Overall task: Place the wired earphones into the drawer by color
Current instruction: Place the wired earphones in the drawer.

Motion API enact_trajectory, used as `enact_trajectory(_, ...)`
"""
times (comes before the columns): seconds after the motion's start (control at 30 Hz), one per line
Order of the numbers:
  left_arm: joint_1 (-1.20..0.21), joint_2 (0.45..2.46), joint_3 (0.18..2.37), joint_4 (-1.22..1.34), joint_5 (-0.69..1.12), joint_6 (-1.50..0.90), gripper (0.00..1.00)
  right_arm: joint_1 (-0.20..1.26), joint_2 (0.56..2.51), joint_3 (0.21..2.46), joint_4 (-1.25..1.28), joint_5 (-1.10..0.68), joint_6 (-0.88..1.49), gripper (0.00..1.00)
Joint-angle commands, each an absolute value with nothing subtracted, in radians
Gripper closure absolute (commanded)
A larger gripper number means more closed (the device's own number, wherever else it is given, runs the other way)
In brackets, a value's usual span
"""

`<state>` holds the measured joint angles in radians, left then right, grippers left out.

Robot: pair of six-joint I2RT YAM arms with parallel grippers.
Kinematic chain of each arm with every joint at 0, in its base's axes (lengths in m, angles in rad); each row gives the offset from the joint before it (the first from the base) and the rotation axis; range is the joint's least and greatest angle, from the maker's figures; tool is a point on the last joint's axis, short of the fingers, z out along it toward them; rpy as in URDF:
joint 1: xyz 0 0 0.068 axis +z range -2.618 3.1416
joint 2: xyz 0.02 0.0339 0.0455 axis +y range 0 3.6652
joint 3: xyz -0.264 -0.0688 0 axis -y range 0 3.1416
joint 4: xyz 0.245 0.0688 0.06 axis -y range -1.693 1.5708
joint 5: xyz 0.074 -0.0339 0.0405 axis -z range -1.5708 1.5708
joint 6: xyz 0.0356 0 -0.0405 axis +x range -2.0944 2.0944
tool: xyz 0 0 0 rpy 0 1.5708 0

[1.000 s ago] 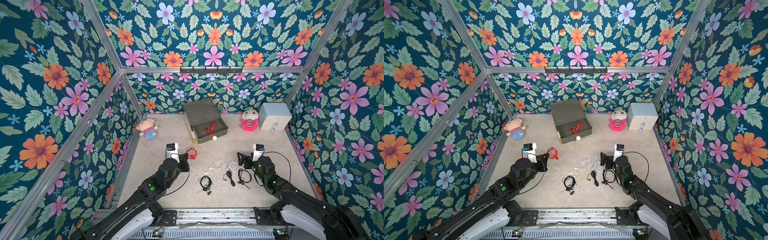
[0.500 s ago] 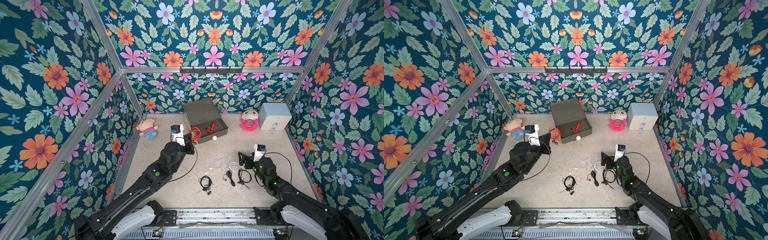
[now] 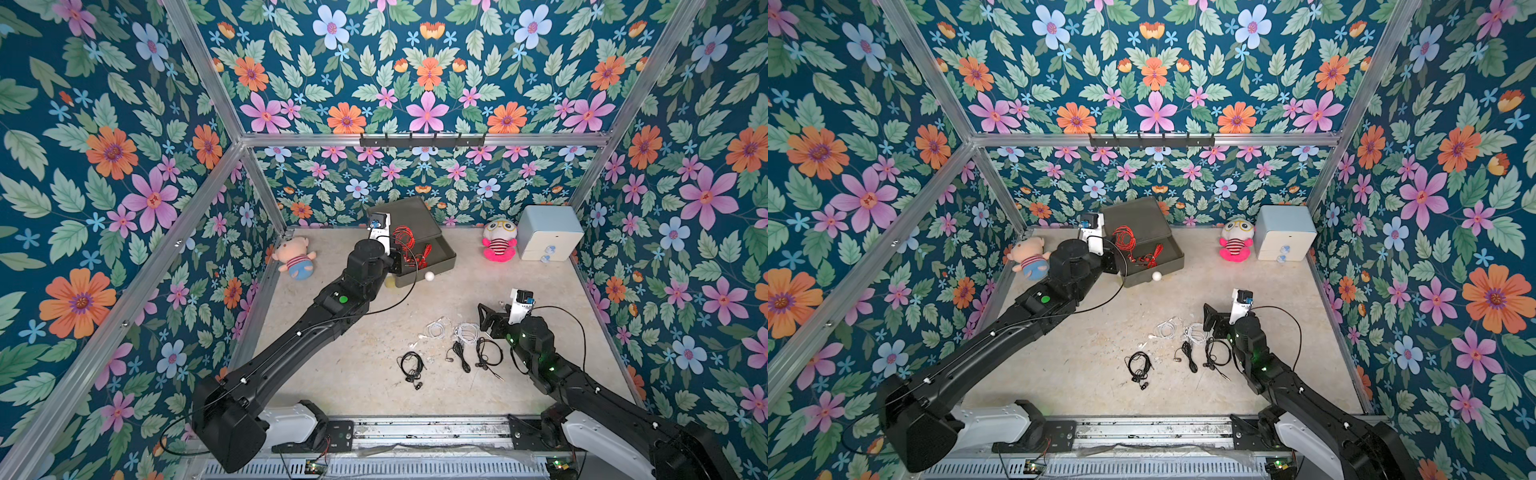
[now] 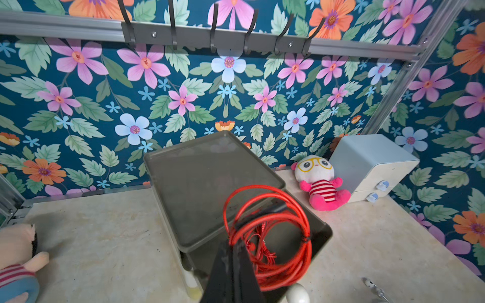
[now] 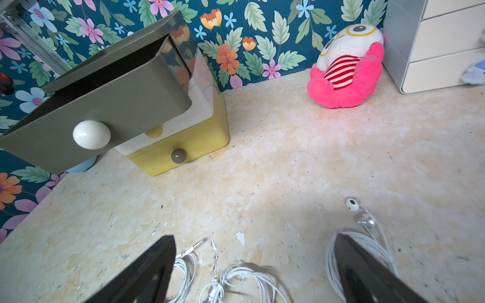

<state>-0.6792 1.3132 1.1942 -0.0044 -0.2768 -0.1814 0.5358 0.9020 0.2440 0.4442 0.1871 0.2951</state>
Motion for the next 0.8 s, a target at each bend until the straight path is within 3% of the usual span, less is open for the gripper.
enact_trajectory(0.0,-0.656,1.379,1.25,-0.052,-0.187,-0.173,1.0,0.536,0.897,0.245,0.465,0.205,0.291,0.01)
enact_trajectory(0.23,-0.634,1.503,1.319,-0.11,-0.154,-0.175,1.0,0.536,0.893,0.243,0.465,0.206,0.291,0.01)
enact_trajectory(0.77,-0.634,1.588,1.33,-0.139,-0.073,-0.205,1.0,0.536,0.899,0.241,0.474,0.206,0.291,0.01)
